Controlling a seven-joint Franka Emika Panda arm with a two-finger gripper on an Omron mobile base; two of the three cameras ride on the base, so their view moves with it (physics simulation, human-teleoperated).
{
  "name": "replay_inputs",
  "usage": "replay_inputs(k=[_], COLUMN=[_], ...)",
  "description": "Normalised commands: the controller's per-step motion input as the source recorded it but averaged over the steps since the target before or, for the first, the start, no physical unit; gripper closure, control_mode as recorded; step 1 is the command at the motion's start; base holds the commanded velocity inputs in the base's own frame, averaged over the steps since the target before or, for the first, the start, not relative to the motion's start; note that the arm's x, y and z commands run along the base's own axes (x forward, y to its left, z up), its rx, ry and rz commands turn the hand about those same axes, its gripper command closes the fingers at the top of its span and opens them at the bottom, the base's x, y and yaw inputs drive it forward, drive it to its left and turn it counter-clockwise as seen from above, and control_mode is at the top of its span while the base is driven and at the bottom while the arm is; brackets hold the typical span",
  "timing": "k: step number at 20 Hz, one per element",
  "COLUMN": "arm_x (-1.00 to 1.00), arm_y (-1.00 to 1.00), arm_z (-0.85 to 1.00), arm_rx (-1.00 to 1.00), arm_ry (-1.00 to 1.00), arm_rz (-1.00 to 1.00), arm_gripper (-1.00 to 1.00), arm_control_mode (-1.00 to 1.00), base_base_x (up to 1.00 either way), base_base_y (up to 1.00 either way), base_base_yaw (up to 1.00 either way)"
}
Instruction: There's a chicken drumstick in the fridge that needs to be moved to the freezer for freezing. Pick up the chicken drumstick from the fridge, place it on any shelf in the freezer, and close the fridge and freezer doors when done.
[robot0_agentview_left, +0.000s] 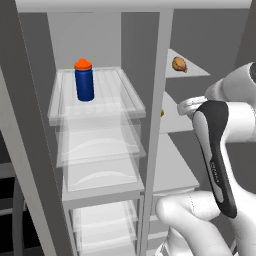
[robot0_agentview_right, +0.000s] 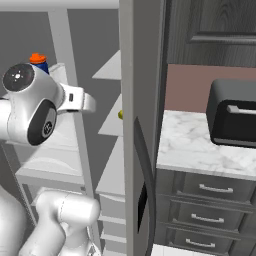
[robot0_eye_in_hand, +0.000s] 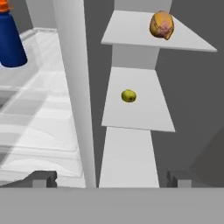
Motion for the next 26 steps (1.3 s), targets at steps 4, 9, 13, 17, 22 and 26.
replay_inputs(k=[4,9,13,17,22,26], arm_x=[-0.32,-0.32,-0.45,-0.20,-0.07,0.00], arm_y=[-0.03,0.01,0.03,0.07,0.16,0.00], arm_z=[-0.04,0.00,0.00,0.00,0.00,0.00], arm_rx=[0.00,0.01,0.04,0.00,0.01,0.00], arm_ry=[0.00,0.00,0.00,0.00,0.00,0.00], arm_rz=[-0.06,-0.11,0.00,0.00,0.00,0.00], arm_gripper=[-1.00,-1.00,-1.00,-1.00,-1.00,-1.00], arm_control_mode=[-1.00,-1.00,-1.00,-1.00,1.00,1.00], base_base_x=[0.00,0.00,0.00,0.00,-0.12,-0.53], base_base_y=[0.00,0.00,0.00,0.00,0.26,0.54], base_base_yaw=[0.00,0.00,0.00,0.00,0.00,0.00])
